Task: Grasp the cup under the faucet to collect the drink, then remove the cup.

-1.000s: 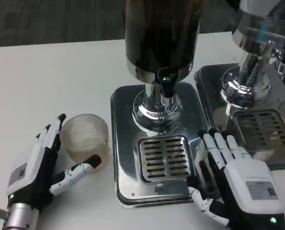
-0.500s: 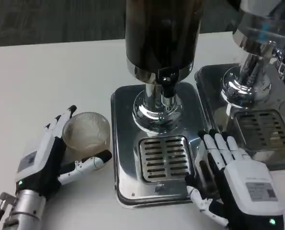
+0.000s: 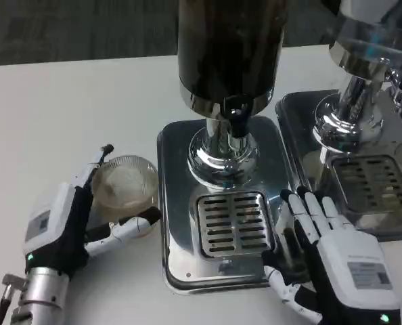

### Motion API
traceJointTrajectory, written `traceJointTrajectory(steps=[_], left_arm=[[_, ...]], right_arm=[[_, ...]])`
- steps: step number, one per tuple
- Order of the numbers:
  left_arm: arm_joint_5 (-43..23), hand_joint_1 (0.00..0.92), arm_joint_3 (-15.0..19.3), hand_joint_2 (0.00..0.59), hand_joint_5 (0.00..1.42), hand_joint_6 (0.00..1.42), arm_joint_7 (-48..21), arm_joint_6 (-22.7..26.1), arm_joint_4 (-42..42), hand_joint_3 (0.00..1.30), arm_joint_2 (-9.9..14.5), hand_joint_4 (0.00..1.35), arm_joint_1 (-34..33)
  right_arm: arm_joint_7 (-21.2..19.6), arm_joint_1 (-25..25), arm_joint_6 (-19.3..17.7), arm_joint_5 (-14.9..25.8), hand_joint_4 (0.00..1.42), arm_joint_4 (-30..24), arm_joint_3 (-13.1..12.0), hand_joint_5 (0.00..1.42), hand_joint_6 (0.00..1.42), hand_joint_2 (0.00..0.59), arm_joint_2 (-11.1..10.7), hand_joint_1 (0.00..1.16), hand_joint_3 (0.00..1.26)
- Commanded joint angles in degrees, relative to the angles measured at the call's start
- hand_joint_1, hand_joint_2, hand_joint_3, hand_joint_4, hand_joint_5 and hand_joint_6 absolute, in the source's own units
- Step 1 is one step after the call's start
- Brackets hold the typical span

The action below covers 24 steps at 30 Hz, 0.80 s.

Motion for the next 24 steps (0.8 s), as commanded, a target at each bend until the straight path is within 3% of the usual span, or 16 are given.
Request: traceJointTrajectory(steps=[1, 4, 10, 24], left_arm=[[0.7, 0.357, -1.0, 0.048, 0.67, 0.76, 1.1, -0.9, 1.3, 0.24, 0.5, 0.47, 0.5], [1.0, 0.446, -1.7, 0.055, 0.76, 0.85, 1.8, -0.9, 1.5, 0.32, 0.5, 0.56, 0.4], [2.3, 0.525, -2.6, 0.033, 0.92, 1.04, 6.2, -0.5, 1.2, 0.44, 0.3, 0.7, 0.5], [4.6, 0.584, -3.1, 0.0, 1.07, 1.22, 16.4, 1.0, 0.3, 0.6, -0.3, 0.8, 1.2]], right_arm=[[-0.5, 0.0, 0.1, 0.1, 0.0, -0.3, -0.3, 0.0, 0.14, 0.43, -0.1, 0.24, 0.06], [-0.5, -0.1, 0.0, 0.2, 0.0, -0.2, -0.2, 0.0, 0.14, 0.43, 0.0, 0.24, 0.07], [-0.5, 0.1, 0.1, 0.4, 0.0, -0.2, -0.4, 0.0, 0.14, 0.43, 0.2, 0.25, 0.07], [0.0, -0.6, -0.3, 0.9, 0.0, 0.3, -0.8, 0.0, 0.15, 0.427, -0.2, 0.25, 0.08]])
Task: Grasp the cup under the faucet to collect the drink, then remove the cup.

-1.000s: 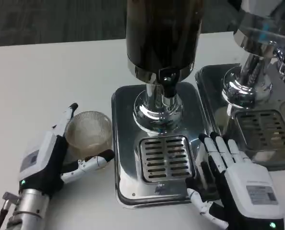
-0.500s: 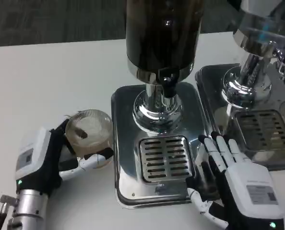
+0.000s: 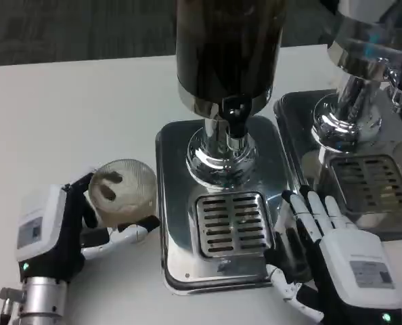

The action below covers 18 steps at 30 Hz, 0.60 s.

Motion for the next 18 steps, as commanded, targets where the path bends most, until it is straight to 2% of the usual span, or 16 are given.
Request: traceJointTrajectory(steps=[1, 6, 14, 18], left_arm=[[0.6, 0.587, -0.2, 0.004, 1.08, 1.23, 2.7, 0.4, -0.5, 0.6, -0.3, 0.8, 0.5], [2.6, 0.619, -0.9, 0.02, 1.1, 1.25, 6.4, 2.4, -1.6, 0.63, -0.5, 0.83, 0.8], [3.2, 0.634, -1.3, 0.019, 1.1, 1.26, 8.3, 2.0, -2.9, 0.65, -0.7, 0.83, 1.2], [3.7, 0.677, -1.2, 0.014, 1.08, 1.23, 10.6, 1.9, -5.8, 0.66, -0.7, 0.83, 1.9]], right_arm=[[0.0, -0.5, -0.3, 0.6, 0.0, 0.2, -0.3, 0.0, 0.15, 0.427, -0.5, 0.25, 0.08], [-0.2, -0.6, -0.5, 0.5, 0.0, 0.2, -0.2, 0.0, 0.15, 0.438, -0.7, 0.27, 0.08], [-0.3, -0.4, -0.3, 0.4, 0.0, 0.0, -0.1, 0.0, 0.16, 0.438, -0.7, 0.28, 0.08], [-0.3, -0.3, -0.3, 0.4, 0.0, 0.0, -0.2, 0.0, 0.16, 0.438, -0.7, 0.28, 0.08]])
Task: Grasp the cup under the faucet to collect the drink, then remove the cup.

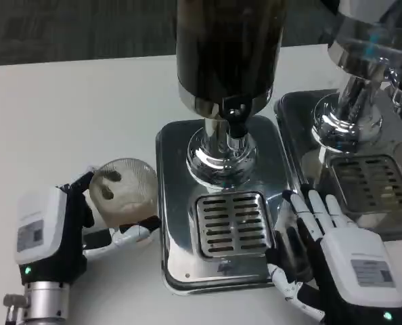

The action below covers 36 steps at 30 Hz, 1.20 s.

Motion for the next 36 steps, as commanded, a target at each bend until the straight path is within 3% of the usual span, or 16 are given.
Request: traceJointTrajectory(steps=[1, 19, 36], left_arm=[[0.8, 0.68, 0.2, 0.012, 1.08, 1.23, 4.0, -1.0, -4.6, 0.66, 0.0, 0.83, 1.1], [3.6, 0.713, -1.8, 0.001, 1.04, 1.2, 3.0, -2.4, -11.3, 0.67, -1.2, 0.82, 2.1], [4.2, 0.719, -6.5, 0.0, 1.04, 1.22, -2.6, -4.2, 1.0, 0.67, -5.1, 0.82, -8.0]], right_arm=[[-0.4, -0.1, -0.3, 0.2, 0.0, 0.0, -0.1, 0.0, 0.16, 0.438, -0.3, 0.28, 0.08], [-1.6, 0.4, 0.3, -0.9, 0.0, -0.5, -0.2, 0.0, 0.16, 0.438, 0.2, 0.29, 0.07], [-7.4, 2.8, 3.6, -3.4, 0.0, -0.7, 0.7, 0.0, 0.16, 0.447, 4.0, 0.3, 0.07]])
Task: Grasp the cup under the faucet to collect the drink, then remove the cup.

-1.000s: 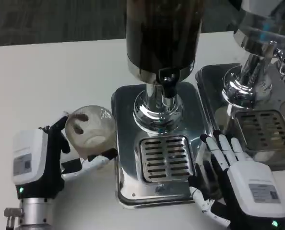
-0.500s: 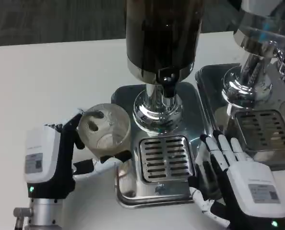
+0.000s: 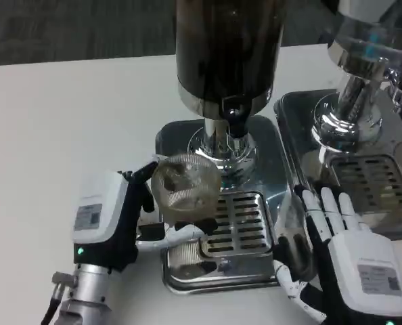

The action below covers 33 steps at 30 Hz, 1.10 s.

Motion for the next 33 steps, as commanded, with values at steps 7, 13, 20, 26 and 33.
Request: traceJointTrajectory(steps=[7, 13, 20, 26, 33], left_arm=[[1.8, 0.719, -4.2, 0.0, 1.05, 1.23, -0.8, 0.3, 5.2, 0.69, -3.7, 0.83, -7.0], [3.0, 0.719, -6.4, 0.0, 1.05, 1.23, -0.6, 1.0, 6.9, 0.69, -5.1, 0.84, -8.3], [2.8, 0.719, -7.7, 0.0, 1.05, 1.24, -0.8, 1.8, 8.3, 0.69, -5.0, 0.84, -8.3], [2.2, 0.268, -7.3, 0.028, 1.07, 1.15, -0.7, 1.5, 8.5, 0.57, -4.3, 0.78, -7.7], [0.1, 0.027, -6.2, 0.023, 0.96, 0.98, -3.2, -1.4, 8.6, 0.47, -4.1, 0.68, -7.4]], right_arm=[[-3.8, 1.3, 2.5, -1.8, 0.0, 0.1, 1.1, 0.0, 0.16, 0.456, 1.9, 0.32, 0.07], [-4.5, 1.5, 3.0, -1.7, 0.0, 0.3, 1.3, 0.0, 0.16, 0.455, 2.3, 0.33, 0.07], [-4.7, 1.9, 3.2, -1.4, 0.0, 0.3, 1.4, 0.0, 0.17, 0.455, 2.5, 0.33, 0.07], [-4.3, 1.7, 2.8, -1.1, 0.0, 0.3, 1.3, 0.0, 0.17, 0.455, 2.3, 0.34, 0.07], [-3.6, 0.9, 1.8, -0.2, 0.0, 0.7, 1.3, 0.0, 0.17, 0.434, 1.5, 0.34, 0.07]])
